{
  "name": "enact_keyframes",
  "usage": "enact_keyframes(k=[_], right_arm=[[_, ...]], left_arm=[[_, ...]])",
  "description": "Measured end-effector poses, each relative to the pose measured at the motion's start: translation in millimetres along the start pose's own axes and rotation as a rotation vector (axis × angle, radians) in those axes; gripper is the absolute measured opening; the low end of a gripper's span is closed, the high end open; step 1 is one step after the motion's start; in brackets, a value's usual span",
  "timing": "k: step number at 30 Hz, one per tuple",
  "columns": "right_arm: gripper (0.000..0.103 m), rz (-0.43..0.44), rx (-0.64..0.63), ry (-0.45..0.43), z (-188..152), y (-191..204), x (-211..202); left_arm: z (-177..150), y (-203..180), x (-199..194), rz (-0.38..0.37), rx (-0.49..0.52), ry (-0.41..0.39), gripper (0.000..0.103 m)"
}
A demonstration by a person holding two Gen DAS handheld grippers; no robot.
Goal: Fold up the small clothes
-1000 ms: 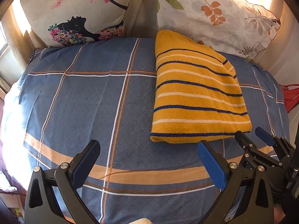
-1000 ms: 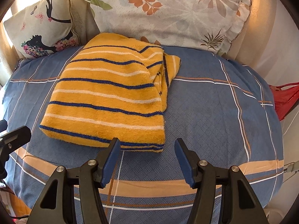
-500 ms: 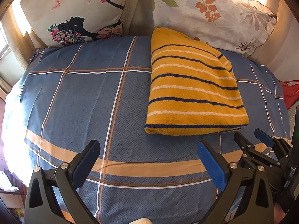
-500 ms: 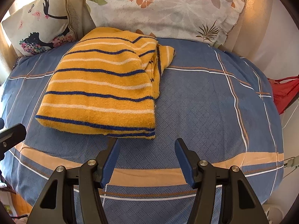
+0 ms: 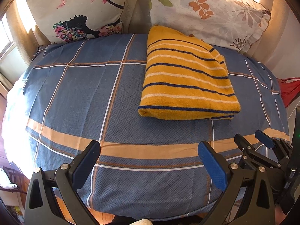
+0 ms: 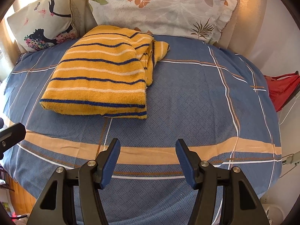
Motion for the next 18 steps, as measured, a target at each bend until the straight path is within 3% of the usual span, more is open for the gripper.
enact_keyframes(k=[18], right_arm=[[0.066,0.005,-0.013,-0.041,-23.1,3.5,-29.9]], left_arm=[[-25.5,-0.2,-28.0,0.012,-0.008,-0.035,0.103]])
Point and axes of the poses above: each gripper's, at about its wrist camera, not at the fingertips, and x roughly the way its jaws point, y to its left, z to its top, the point moved 10 cm from there along x, roughly the way its jaws point, and after that the axes turned 1 degree about x, right-handed, at the moved point
